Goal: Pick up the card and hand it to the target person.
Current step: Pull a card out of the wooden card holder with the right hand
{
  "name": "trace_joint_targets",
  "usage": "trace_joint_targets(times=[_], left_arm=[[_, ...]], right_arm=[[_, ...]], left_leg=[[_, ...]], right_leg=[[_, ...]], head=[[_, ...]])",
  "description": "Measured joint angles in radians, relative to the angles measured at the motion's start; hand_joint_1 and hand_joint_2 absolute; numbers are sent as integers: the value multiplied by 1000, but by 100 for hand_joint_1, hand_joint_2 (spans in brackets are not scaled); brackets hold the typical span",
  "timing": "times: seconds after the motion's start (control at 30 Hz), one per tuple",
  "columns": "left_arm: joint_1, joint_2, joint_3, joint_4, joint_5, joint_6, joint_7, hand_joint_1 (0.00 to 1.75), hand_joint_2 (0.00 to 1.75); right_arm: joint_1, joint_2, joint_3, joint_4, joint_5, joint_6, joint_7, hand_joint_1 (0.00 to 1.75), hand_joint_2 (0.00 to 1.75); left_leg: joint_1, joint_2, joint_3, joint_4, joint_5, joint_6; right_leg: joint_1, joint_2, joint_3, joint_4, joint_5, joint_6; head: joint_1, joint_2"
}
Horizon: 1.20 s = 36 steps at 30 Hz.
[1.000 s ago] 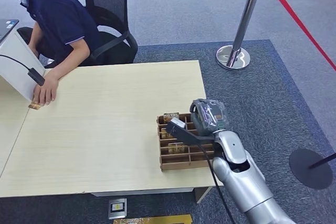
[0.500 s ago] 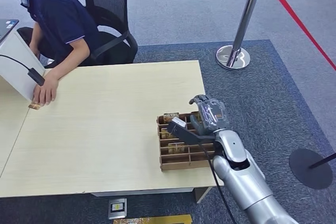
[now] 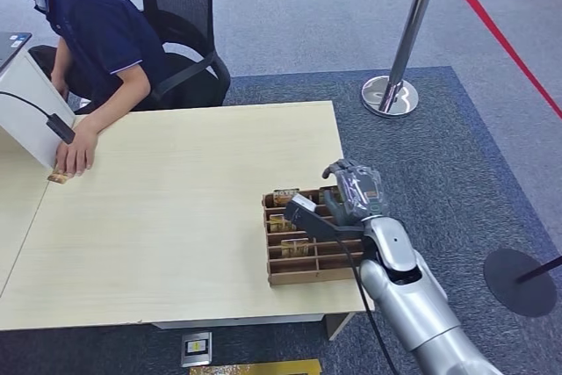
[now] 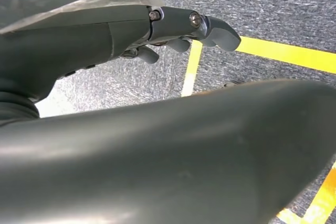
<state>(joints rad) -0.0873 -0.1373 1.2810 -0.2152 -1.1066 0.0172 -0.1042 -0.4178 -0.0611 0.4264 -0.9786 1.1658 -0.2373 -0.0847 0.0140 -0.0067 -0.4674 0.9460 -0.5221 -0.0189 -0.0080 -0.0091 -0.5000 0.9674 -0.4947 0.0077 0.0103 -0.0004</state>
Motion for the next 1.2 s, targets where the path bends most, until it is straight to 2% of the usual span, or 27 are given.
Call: trace_joint_targets(times=[0.53,0.73,0.83,0.97,1.0,1.07,1.2], left_arm=[[0,0,0,0,9,2,0,0,0],[0,0,0,0,9,2,0,0,0],[0,0,0,0,9,2,0,0,0],[0,0,0,0,9,2,0,0,0],[0,0,0,0,9,2,0,0,0],[0,0,0,0,9,2,0,0,0],[0,0,0,0,9,2,-1,0,0]], right_arm=[[-7,-3,-7,23,-3,2,-9,82,175],[-12,-2,-7,33,-3,2,-9,86,175],[-14,-1,-7,38,-3,0,-9,107,175],[-14,0,-8,44,-4,-5,-9,156,175],[-14,1,-9,44,-4,-7,-9,163,175],[-14,1,-9,44,-4,-11,-10,174,175],[-14,1,-10,44,-3,-20,-15,175,175]], left_leg=[[0,0,0,0,0,0],[0,0,0,0,0,0],[0,0,0,0,0,0],[0,0,0,0,0,0],[0,0,0,0,0,0],[0,0,0,0,0,0],[0,0,0,0,0,0]], right_leg=[[0,0,0,0,0,0],[0,0,0,0,0,0],[0,0,0,0,0,0],[0,0,0,0,0,0],[0,0,0,0,0,0],[0,0,0,0,0,0],[0,0,0,0,0,0]], head=[[0,0],[0,0],[0,0],[0,0],[0,0],[0,0],[0,0]])
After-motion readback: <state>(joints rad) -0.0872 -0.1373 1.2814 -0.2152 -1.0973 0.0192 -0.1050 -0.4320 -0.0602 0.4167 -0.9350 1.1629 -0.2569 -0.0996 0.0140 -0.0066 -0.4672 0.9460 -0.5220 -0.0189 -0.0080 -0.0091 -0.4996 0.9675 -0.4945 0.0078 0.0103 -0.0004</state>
